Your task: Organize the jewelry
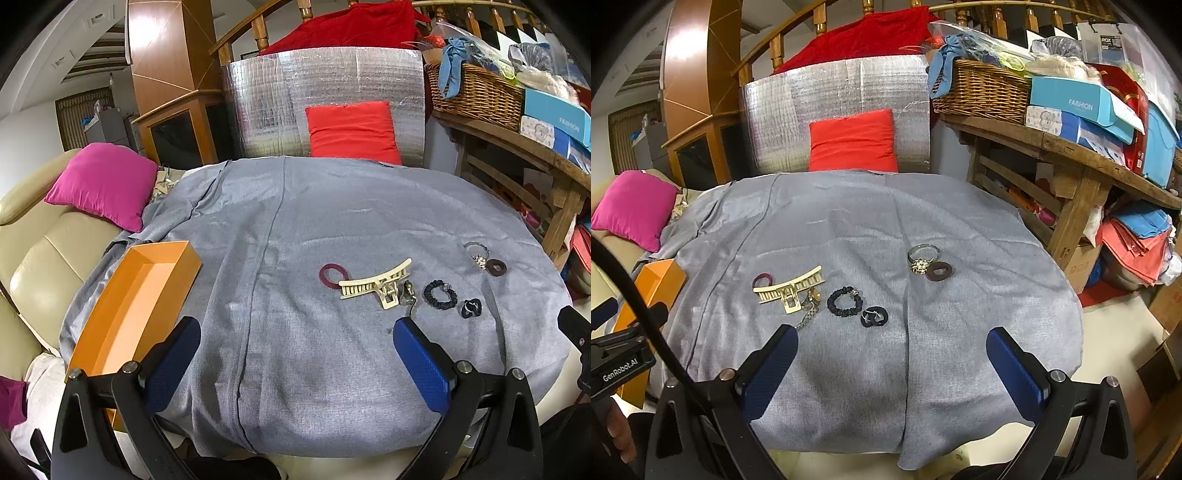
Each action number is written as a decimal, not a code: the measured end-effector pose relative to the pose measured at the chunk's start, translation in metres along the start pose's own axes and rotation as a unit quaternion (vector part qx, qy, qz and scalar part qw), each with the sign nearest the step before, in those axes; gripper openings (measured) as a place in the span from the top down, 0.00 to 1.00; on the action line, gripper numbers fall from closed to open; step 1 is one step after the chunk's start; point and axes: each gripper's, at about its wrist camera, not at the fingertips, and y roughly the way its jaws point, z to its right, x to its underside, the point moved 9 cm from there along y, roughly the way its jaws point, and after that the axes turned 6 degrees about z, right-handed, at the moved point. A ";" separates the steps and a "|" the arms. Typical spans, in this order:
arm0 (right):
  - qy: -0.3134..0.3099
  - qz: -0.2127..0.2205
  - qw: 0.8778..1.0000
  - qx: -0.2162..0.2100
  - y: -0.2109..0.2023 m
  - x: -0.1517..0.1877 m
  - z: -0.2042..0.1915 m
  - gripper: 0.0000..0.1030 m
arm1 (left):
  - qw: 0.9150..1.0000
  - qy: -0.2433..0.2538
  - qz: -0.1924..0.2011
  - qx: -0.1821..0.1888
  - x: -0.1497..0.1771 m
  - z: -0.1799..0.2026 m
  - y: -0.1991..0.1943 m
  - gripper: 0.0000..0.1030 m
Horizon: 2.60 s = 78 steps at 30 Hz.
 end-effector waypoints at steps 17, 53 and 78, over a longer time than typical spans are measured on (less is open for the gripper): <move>0.004 -0.002 1.000 -0.005 0.011 0.000 -0.002 0.00 | 1.000 0.001 -0.009 -0.005 0.004 0.000 0.010 0.00; 0.169 -0.082 0.978 -0.085 0.162 -0.030 0.086 0.00 | 0.988 -0.062 -0.136 0.029 0.031 -0.016 0.162 0.00; 0.220 -0.194 0.955 -0.043 0.343 -0.023 0.102 0.82 | 0.981 -0.011 -0.089 0.174 -0.008 0.055 0.194 0.45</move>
